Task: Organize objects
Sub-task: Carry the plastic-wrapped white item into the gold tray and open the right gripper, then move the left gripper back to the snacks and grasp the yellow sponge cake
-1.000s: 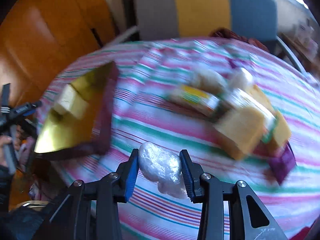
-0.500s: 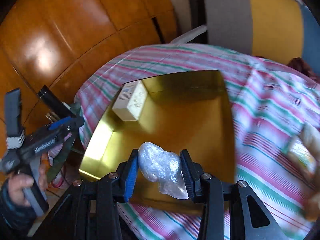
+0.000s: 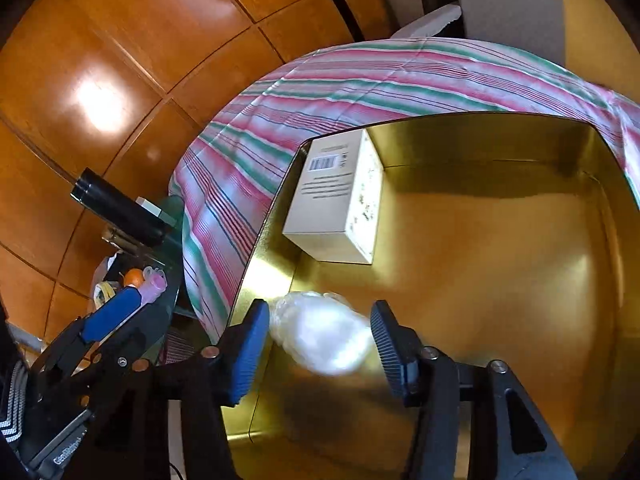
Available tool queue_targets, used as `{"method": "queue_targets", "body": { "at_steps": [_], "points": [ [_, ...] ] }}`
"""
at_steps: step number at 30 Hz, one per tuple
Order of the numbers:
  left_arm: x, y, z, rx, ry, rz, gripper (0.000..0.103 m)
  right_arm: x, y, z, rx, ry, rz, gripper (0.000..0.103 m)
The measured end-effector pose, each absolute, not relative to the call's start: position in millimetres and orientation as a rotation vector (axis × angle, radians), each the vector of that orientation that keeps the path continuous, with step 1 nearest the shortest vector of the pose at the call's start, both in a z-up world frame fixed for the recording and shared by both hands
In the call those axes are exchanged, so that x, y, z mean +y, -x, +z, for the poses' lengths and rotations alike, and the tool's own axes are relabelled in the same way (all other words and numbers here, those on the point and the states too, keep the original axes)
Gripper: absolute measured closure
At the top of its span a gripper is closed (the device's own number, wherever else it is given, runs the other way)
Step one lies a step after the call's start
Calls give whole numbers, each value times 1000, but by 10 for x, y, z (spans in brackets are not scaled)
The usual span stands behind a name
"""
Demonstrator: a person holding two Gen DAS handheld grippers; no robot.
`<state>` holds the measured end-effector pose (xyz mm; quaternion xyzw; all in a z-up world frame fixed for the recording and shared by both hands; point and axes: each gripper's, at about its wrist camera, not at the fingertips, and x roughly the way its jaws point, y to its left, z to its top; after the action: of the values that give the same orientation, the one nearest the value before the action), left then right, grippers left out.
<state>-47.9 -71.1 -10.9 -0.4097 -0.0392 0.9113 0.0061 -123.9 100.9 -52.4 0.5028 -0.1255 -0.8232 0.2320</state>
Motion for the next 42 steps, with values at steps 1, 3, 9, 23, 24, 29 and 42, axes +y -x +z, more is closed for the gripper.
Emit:
{"method": "queue_targets", "body": {
  "at_steps": [1, 3, 9, 23, 24, 29, 42],
  "points": [
    [-721, 483, -123, -126, 1287, 2852, 46, 997, 1225, -522, -337, -1381, -2265, 45],
    [-737, 495, -148, -134, 1297, 2847, 46, 1002, 1188, -501, -313, -1374, -2278, 45],
    [-715, 490, -158, -122, 1294, 2839, 46, 1081, 1074, -375, -241, -1326, -2372, 41],
    [-450, 399, -23, -74, 1222, 2787, 46, 1374, 737, -110, -162, -1218, -2576, 24],
    [-427, 399, -19, -75, 1219, 2777, 46, 1412, 709, -98, -161, -1215, -2591, 22],
    [-248, 405, -12, -89, 1221, 2698, 46, 1719, 557, -33, -214, -1212, -2642, 9],
    [738, 351, 125, 82, 1110, 2402, 46, 3476, -156, 224, -502, -1184, -2978, 0]
  ]
}}
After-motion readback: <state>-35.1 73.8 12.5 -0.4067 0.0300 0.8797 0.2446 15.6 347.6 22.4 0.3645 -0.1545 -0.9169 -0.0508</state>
